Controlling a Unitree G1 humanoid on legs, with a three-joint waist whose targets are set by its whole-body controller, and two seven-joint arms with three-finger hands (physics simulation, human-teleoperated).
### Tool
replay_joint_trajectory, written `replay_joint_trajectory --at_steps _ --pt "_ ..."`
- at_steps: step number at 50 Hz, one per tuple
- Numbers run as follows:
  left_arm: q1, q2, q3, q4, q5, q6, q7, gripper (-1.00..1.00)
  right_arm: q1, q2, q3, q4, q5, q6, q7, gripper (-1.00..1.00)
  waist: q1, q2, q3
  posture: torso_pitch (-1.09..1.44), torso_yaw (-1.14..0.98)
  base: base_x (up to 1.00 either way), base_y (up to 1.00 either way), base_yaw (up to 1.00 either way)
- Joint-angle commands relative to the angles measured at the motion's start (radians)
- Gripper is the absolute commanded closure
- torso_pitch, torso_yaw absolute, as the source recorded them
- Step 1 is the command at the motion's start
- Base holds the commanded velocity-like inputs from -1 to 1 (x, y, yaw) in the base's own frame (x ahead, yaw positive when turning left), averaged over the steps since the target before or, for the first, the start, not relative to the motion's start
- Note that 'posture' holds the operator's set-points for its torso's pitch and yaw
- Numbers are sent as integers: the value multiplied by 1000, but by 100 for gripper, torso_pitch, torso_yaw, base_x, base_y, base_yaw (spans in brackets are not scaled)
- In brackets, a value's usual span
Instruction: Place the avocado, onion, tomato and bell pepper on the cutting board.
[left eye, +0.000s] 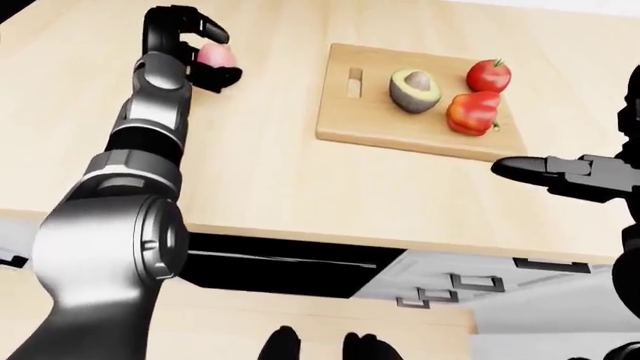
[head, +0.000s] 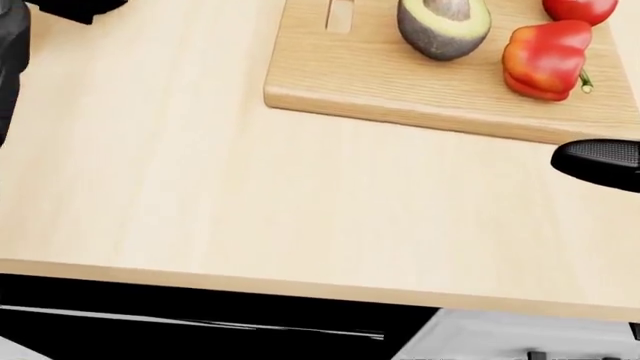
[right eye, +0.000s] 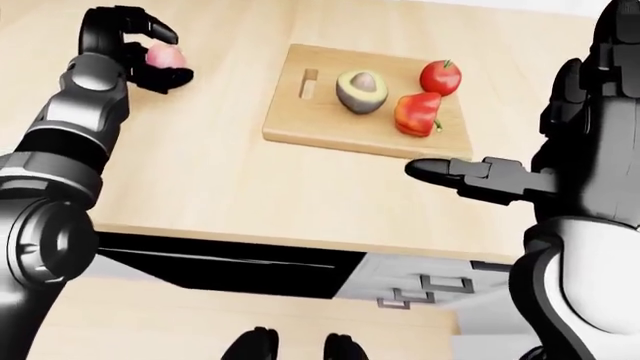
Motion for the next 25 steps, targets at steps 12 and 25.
replay_joint_trajectory --at_steps 12,25 --pt "-134 -158 15 -24 -35 -64 -20 85 24 -40 -46 -15 60 -58 -46 -100 17 -20 -27 43 15 0 0 0" --pt "-164 -199 27 -21 -61 -72 -19 85 74 -60 -59 -15 110 -100 -86 -100 20 -33 -17 43 15 0 0 0"
